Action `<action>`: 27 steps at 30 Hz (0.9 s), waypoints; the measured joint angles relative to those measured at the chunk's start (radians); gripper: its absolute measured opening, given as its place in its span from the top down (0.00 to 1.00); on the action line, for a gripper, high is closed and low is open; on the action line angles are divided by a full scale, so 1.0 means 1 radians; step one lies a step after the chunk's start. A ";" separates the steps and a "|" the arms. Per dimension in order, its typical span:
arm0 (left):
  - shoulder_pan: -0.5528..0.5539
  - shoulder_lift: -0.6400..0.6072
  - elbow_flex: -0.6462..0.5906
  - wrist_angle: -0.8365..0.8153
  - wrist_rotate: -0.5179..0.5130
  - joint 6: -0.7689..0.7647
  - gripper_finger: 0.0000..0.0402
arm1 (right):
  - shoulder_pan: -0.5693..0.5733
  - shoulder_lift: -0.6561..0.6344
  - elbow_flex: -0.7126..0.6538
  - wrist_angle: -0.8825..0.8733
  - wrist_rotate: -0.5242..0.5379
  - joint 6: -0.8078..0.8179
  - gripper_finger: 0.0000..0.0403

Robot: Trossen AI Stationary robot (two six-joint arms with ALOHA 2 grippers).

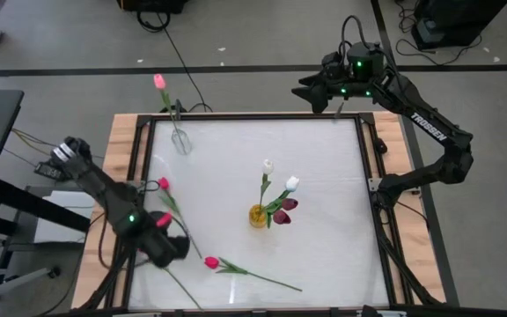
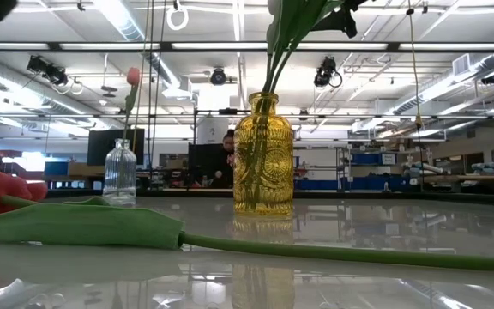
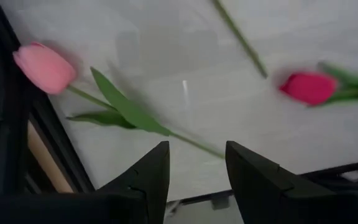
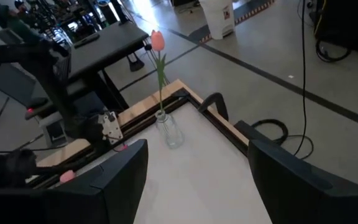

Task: Sort flowers into vase by color
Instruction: Put the pink tulip into the transparent flower vase

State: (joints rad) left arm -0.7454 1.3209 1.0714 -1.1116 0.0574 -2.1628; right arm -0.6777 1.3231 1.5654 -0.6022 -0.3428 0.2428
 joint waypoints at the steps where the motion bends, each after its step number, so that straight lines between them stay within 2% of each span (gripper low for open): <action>1: -0.024 0.017 0.000 0.013 0.000 0.000 0.60 | 0.000 0.000 0.000 0.000 0.000 0.000 0.30; 7: -0.149 0.119 0.000 0.069 0.001 0.016 0.60 | 0.000 0.000 0.000 0.000 -0.001 0.025 0.30; 12: -0.180 0.186 0.000 0.143 0.015 0.037 0.60 | 0.000 0.000 0.000 0.000 -0.011 0.050 0.30; 17: -0.183 0.223 0.000 0.211 0.016 0.266 0.60 | 0.000 0.000 0.000 0.002 -0.013 0.057 0.30; 19: -0.183 0.228 0.000 0.222 0.017 0.298 0.60 | 0.000 0.000 0.000 0.002 -0.014 0.072 0.30; 21: -0.183 0.227 0.000 0.222 0.019 0.208 0.60 | 0.001 0.000 0.000 0.002 -0.025 0.080 0.30; 23: -0.178 0.223 0.000 0.224 0.023 0.039 0.60 | 0.003 0.000 0.000 0.002 -0.034 0.094 0.30; 26: -0.143 0.224 0.000 0.261 0.187 -0.059 0.60 | 0.004 0.000 0.000 0.002 -0.045 0.106 0.30; 27: -0.128 0.229 0.000 0.269 0.210 -0.075 0.60 | 0.004 0.000 0.000 0.002 -0.045 0.106 0.30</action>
State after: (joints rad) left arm -0.8734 1.5496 1.0714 -0.8426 0.2678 -2.2375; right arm -0.6735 1.3231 1.5654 -0.5998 -0.3878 0.3484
